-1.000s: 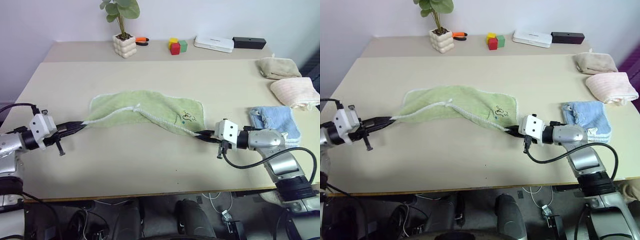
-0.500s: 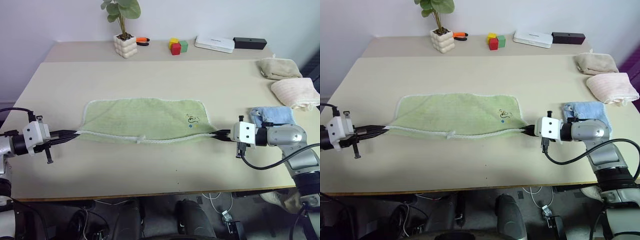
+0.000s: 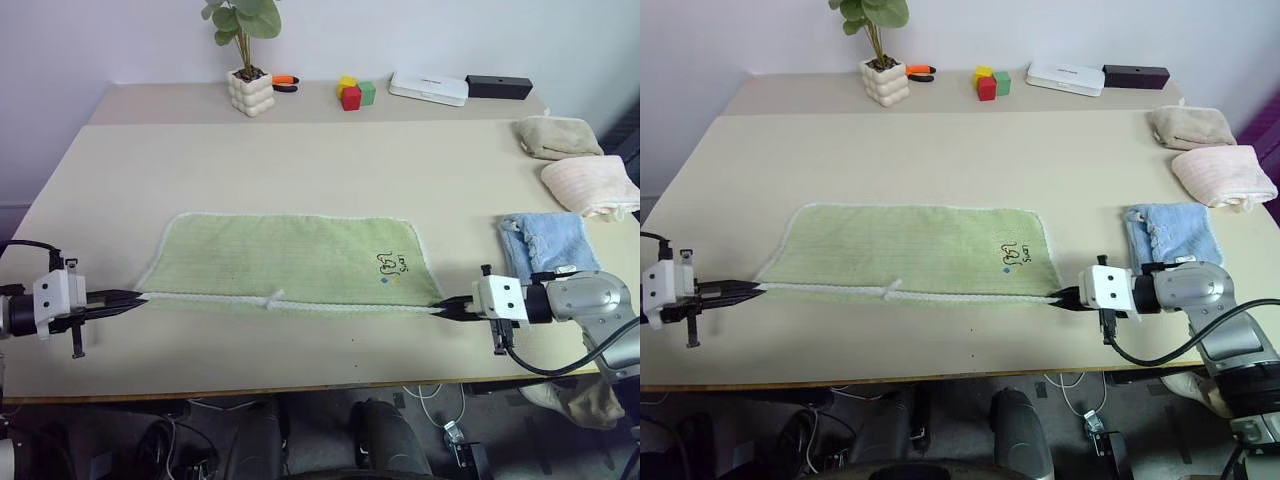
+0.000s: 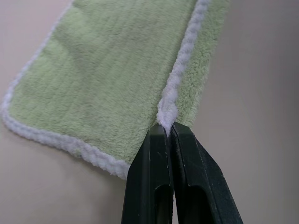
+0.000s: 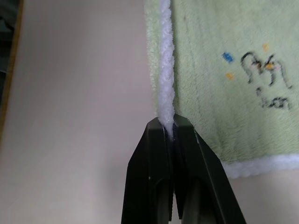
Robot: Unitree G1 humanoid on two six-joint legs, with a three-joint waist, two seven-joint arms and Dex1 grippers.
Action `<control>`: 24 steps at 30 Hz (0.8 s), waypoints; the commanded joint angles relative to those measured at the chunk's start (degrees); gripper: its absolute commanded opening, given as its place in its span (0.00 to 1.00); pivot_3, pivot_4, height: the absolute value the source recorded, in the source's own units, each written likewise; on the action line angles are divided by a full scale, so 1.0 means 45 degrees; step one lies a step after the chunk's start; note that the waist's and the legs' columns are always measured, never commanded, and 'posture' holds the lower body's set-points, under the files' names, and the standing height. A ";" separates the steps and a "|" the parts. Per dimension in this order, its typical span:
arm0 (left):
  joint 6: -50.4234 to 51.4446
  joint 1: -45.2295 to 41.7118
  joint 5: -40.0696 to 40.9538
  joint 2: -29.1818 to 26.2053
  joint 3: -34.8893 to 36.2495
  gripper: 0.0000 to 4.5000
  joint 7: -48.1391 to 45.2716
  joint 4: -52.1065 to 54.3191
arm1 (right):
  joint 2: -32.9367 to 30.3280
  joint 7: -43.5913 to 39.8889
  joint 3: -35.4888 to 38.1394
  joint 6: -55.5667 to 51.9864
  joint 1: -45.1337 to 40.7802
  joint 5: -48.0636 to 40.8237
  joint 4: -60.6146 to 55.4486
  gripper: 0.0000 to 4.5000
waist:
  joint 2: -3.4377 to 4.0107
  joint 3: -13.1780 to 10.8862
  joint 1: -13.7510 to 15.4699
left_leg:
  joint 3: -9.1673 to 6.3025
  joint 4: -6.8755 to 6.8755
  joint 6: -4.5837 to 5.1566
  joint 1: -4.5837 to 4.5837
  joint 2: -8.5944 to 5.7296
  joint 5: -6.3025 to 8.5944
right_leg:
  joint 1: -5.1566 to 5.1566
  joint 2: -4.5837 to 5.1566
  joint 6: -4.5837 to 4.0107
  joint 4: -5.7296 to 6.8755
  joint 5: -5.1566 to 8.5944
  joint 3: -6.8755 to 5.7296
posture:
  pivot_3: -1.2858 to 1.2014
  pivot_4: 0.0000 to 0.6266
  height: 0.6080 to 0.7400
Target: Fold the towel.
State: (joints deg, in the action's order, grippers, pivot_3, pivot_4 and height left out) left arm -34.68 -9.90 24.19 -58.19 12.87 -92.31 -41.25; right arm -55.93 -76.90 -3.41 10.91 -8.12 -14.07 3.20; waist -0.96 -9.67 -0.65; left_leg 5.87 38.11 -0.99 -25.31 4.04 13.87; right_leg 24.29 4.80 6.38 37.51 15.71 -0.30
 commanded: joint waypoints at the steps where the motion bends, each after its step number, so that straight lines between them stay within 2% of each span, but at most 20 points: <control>1: 0.1070 0.0876 0.1309 -0.0977 0.0046 0.00 -0.0043 0.0866 | -0.0713 -0.0401 0.0867 -0.0506 0.0479 -0.0546 -0.0521 0.01 | 0.0000 0.0000 0.0000 | 0.0001 0.0000 0.0000 -0.0001 0.0001 0.0000 | 0.0001 0.0000 -0.0001 -0.0003 0.0000 0.0000 | 0.52 0.24 0.96; 6: 0.1432 0.0624 0.1443 -0.0249 0.0263 0.00 -0.0022 0.1216 | -0.0392 -0.0052 0.0616 -0.0133 -0.0282 -0.0066 0.0297 0.01 | 0.0004 0.0004 0.0032 | 0.0000 0.0008 -0.0001 0.0014 0.0003 0.0000 | -0.0012 0.0001 -0.0043 0.0003 0.0019 -0.0001 | 0.52 0.24 0.96; 10: 0.1704 -0.0926 0.1073 0.0348 0.0163 0.00 0.0171 0.0625 | 0.0377 0.0200 0.0296 0.0172 -0.1760 0.0208 0.1340 0.01 | -0.0004 0.0010 0.0037 | -0.0001 0.0016 -0.0001 0.0012 0.0002 0.0000 | -0.0015 -0.0007 -0.0012 0.0005 0.0000 -0.0002 | 0.52 0.24 0.96; 17: 0.1016 -0.4475 -0.0180 0.0946 -0.0038 0.00 0.0445 -0.2597 | 0.1683 0.0511 0.0081 0.1120 -0.4415 0.0827 0.3971 0.01 | -0.0004 0.0010 0.0008 | 0.0004 0.0022 -0.0003 0.0008 -0.0001 -0.0003 | -0.0016 -0.0014 0.0001 0.0008 -0.0007 -0.0003 | 0.52 0.24 0.96; 24: 0.0134 -0.6471 -0.1424 0.1112 -0.0132 0.00 0.1033 -0.5163 | 0.2363 0.1165 0.0061 0.2183 -0.5972 0.1500 0.6095 0.01 | -0.0004 0.0009 -0.0002 | 0.0009 0.0020 -0.0004 0.0005 -0.0001 -0.0004 | -0.0008 -0.0014 0.0003 0.0006 -0.0005 -0.0002 | 0.52 0.24 0.96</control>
State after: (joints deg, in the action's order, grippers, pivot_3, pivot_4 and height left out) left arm -32.85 -37.56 18.94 -53.01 12.01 -88.80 -63.08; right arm -45.71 -73.06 -3.76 18.79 -33.16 -8.06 28.96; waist -0.98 -9.63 -0.66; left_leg 5.91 38.21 -1.01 -25.29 4.03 13.86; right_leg 24.25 4.75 6.39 37.54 15.68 -0.31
